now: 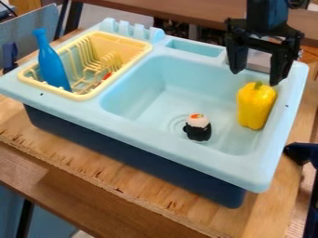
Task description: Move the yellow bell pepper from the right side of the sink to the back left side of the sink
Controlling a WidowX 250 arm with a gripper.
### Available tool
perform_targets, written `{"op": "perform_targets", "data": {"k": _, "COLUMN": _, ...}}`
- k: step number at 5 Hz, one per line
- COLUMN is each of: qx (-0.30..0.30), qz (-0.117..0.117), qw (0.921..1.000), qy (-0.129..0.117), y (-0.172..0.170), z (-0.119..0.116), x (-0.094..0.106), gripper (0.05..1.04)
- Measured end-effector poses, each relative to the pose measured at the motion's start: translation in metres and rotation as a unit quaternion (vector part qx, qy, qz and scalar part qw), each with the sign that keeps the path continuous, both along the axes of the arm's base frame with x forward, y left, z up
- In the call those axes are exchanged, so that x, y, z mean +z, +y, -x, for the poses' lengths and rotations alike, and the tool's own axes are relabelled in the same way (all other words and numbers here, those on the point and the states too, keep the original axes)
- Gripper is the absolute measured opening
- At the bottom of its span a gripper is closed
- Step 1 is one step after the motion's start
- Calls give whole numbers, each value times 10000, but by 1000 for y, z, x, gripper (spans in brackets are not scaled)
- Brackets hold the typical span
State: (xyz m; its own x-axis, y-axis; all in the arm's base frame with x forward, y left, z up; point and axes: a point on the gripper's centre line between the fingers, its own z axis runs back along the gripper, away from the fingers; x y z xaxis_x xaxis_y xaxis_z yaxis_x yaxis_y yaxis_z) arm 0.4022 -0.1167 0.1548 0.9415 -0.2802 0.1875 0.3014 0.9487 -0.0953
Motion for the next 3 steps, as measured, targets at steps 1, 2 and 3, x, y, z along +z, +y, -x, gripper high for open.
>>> {"op": "perform_targets", "data": {"k": 1, "qx": 7, "qz": 6, "qw": 9999, "qy": 145, "y": -2, "z": 0, "x": -10, "gripper": 950}}
{"op": "perform_targets", "data": {"k": 2, "qx": 67, "qz": -46, "qw": 9995, "qy": 306, "y": -1, "z": 1, "x": -18, "gripper": 669}}
{"op": "perform_targets", "data": {"k": 3, "qx": 25, "qz": -39, "qw": 9994, "qy": 342, "y": -2, "z": 1, "x": -23, "gripper": 372}}
